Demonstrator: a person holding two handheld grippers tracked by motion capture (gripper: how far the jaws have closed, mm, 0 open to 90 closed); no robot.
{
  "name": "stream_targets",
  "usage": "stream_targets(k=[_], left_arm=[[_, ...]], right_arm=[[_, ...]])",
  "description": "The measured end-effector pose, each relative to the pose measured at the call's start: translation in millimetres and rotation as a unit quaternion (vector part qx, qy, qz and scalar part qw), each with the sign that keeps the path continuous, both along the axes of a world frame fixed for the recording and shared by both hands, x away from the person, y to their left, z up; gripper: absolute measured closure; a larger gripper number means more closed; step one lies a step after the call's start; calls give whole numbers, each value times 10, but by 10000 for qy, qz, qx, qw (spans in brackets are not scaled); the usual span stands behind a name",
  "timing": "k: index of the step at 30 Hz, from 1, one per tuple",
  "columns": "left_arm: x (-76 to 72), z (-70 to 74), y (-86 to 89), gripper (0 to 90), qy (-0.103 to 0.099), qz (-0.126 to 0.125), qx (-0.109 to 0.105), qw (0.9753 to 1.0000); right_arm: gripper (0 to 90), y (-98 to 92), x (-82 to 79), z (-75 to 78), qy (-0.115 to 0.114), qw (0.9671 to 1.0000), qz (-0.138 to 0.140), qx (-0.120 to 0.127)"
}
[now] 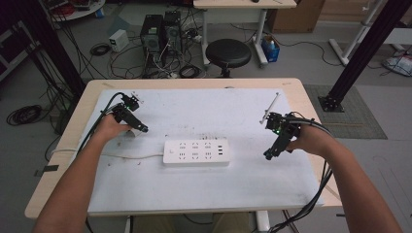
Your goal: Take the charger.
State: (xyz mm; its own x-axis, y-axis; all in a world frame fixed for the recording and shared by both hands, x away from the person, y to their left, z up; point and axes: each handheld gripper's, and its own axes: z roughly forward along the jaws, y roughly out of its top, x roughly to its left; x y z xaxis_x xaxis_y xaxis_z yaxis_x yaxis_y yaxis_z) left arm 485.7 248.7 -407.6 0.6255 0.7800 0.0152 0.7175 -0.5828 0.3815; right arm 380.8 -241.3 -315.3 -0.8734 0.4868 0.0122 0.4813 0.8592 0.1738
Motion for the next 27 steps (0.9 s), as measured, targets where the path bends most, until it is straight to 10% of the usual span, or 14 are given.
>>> stream_targets(k=[27], left_arm=[[-36,-97,49,424,1,-95,-36,9999]], right_arm=[[10,-34,13,-4,32,10000,-30,1]])
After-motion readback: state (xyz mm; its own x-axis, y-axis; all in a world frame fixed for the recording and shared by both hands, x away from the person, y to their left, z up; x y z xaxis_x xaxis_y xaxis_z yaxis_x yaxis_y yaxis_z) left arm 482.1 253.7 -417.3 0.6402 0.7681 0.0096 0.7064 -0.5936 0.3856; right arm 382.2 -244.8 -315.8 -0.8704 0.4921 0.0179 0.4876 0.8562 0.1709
